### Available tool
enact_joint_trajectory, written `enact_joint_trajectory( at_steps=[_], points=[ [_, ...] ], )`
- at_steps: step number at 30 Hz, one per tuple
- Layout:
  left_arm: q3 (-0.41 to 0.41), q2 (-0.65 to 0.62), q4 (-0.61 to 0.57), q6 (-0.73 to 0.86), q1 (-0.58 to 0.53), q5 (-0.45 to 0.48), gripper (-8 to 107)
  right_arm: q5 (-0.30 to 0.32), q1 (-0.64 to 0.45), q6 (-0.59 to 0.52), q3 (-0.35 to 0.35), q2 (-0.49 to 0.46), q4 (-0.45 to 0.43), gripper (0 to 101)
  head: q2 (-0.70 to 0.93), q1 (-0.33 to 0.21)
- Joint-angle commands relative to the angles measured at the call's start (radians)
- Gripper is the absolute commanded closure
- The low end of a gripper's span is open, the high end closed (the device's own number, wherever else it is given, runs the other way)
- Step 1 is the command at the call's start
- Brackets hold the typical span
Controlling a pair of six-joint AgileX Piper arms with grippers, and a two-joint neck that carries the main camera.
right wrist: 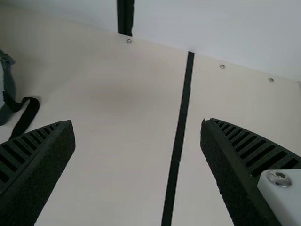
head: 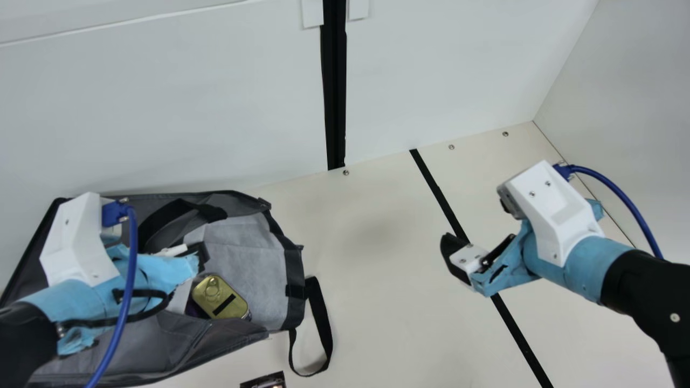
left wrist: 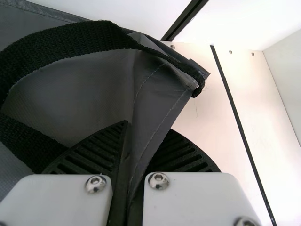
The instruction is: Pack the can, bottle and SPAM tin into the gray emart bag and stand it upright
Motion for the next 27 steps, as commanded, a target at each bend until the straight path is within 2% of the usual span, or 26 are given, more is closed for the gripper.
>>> enact_joint_trajectory(
  at_steps=[1,13,27],
  points=[
    [0.000,0.000,0.000,0.000,0.000,0.000,107,-0.004,-0.009,0.025,-0.002,-0.006,-0.028,6,-0.001,-0.023],
    [0.000,0.000,0.000,0.000,0.000,0.000,107,-0.003,-0.068,0.196,-0.022,-0.043,-0.199,6,-0.001,-0.023],
    [0.000,0.000,0.000,0.000,0.000,0.000,107,0.045,-0.065,0.433,-0.068,-0.066,-0.422,6,-0.001,-0.023]
  ],
)
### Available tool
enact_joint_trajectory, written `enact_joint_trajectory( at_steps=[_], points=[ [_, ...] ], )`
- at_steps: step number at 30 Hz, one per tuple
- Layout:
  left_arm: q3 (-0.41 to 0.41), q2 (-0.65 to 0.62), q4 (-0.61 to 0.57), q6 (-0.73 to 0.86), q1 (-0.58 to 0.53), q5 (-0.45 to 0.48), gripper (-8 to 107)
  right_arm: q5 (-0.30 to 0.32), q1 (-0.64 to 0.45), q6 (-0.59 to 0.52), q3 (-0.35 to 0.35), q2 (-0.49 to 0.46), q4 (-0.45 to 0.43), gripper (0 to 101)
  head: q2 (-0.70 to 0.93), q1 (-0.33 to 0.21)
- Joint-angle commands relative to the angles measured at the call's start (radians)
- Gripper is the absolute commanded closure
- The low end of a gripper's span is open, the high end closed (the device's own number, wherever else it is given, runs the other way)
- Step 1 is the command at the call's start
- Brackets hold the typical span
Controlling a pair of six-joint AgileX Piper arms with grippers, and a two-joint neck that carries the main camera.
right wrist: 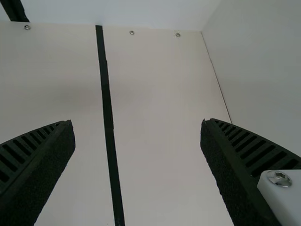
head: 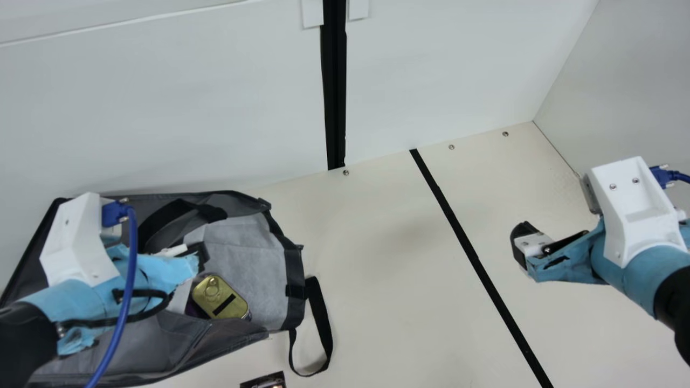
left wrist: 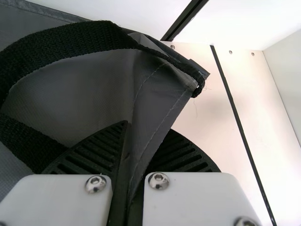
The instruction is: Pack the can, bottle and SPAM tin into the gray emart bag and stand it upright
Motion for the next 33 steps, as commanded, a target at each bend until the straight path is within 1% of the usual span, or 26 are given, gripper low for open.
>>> enact_joint_trajectory(
  at_steps=[1,10,18,24,33],
  points=[
    [0.000,0.000,0.000,0.000,0.000,0.000,107,0.006,0.005,0.046,-0.005,-0.004,-0.044,6,-0.002,-0.023],
    [0.000,0.000,0.000,0.000,0.000,0.000,107,0.062,0.043,0.179,-0.027,-0.030,-0.160,6,-0.002,-0.023],
    [0.000,0.000,0.000,0.000,0.000,0.000,107,0.134,0.079,0.270,-0.069,-0.057,-0.237,6,-0.002,-0.023],
    [0.000,0.000,0.000,0.000,0.000,0.000,107,0.186,0.099,0.315,-0.101,-0.077,-0.277,6,-0.002,-0.023],
    [0.000,0.000,0.000,0.000,0.000,0.000,107,0.261,0.110,0.358,-0.136,-0.110,-0.313,6,-0.002,-0.023]
  ],
)
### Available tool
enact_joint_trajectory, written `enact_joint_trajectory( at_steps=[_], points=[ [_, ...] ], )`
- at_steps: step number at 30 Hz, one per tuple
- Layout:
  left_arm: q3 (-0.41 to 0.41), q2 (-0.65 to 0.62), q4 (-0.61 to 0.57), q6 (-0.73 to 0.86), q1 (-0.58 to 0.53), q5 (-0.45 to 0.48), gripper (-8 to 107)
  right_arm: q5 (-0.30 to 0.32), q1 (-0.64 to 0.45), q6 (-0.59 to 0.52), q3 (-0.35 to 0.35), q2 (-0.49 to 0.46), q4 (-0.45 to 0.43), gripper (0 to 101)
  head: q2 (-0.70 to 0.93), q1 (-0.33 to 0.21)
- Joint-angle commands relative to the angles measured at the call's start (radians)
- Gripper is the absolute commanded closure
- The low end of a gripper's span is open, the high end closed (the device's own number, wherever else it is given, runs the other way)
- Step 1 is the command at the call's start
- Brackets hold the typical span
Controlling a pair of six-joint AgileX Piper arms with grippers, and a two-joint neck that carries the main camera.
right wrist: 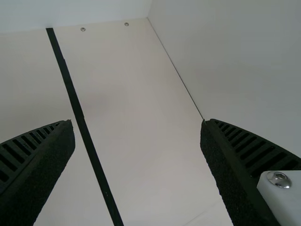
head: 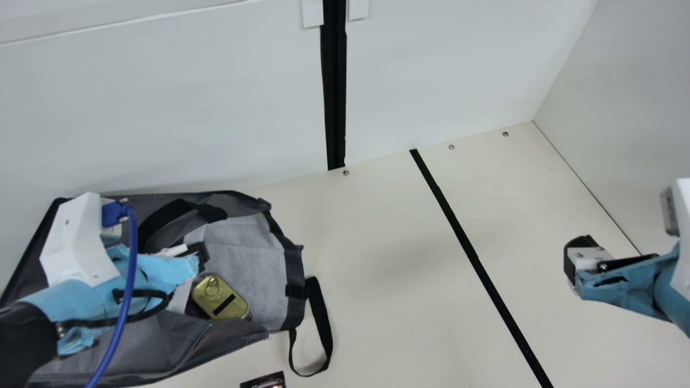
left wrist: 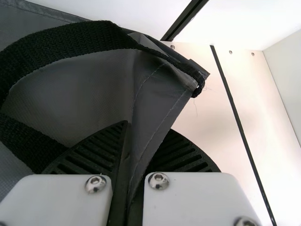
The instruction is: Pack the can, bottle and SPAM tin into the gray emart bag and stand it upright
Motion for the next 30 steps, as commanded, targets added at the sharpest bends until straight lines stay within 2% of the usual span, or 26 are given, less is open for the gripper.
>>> enact_joint_trajectory(
  at_steps=[1,5,10,30],
  points=[
    [0.000,0.000,0.000,0.000,0.000,0.000,107,0.015,0.003,0.007,-0.005,-0.004,-0.005,6,-0.001,-0.023],
    [0.000,0.000,0.000,0.000,0.000,0.000,107,0.043,0.010,0.020,-0.020,-0.013,-0.017,6,-0.001,-0.023],
    [0.000,0.000,0.000,0.000,0.000,0.000,107,0.043,-0.010,0.015,-0.016,-0.019,-0.008,6,-0.001,-0.023],
    [0.000,0.000,0.000,0.000,0.000,0.000,107,0.043,-0.175,-0.098,-0.006,-0.028,0.117,6,-0.001,-0.023]
  ],
)
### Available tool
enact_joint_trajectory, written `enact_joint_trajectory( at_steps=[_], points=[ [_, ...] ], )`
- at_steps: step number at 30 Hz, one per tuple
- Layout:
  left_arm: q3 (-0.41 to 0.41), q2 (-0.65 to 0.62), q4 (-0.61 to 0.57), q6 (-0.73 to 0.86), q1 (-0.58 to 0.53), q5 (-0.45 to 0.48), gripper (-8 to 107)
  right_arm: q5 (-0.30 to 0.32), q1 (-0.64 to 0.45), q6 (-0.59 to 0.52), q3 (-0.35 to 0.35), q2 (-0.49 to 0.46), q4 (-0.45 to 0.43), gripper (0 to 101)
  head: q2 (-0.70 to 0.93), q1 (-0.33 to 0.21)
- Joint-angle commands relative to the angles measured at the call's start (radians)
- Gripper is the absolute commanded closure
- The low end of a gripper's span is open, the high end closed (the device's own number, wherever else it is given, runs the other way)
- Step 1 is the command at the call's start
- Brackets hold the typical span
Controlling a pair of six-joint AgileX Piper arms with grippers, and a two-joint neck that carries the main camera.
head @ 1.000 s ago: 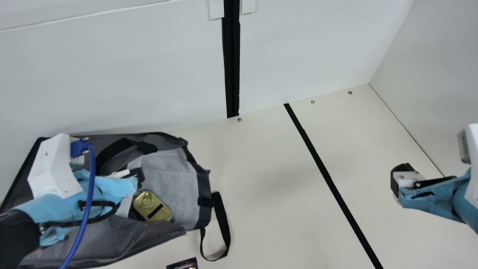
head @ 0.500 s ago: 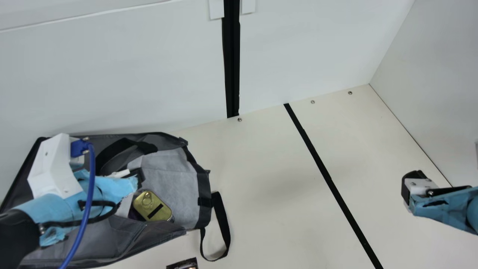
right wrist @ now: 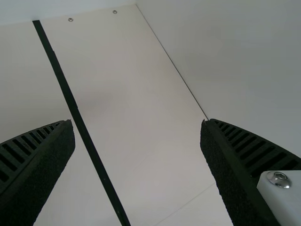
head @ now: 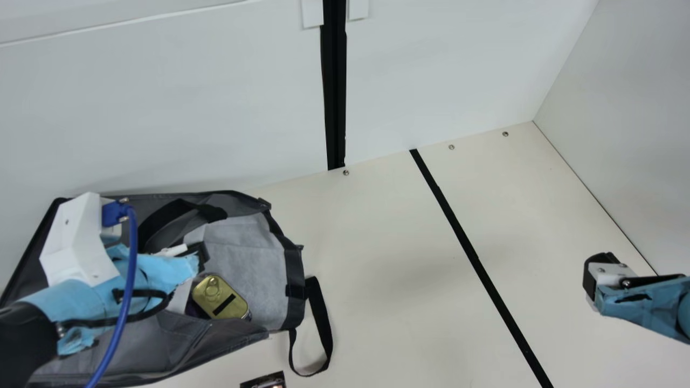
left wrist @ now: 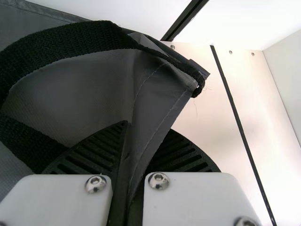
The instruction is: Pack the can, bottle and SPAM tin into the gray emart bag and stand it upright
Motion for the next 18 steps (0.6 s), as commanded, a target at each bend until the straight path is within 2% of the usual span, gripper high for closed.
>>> enact_joint_trajectory(
  at_steps=[1,18],
  points=[
    [0.000,0.000,0.000,0.000,0.000,0.000,107,-0.001,-0.006,-0.006,0.000,-0.001,0.007,6,-0.002,-0.023],
    [0.000,0.000,0.000,0.000,0.000,0.000,107,-0.001,0.003,-0.017,-0.021,0.025,0.027,6,-0.002,-0.023]
  ],
)
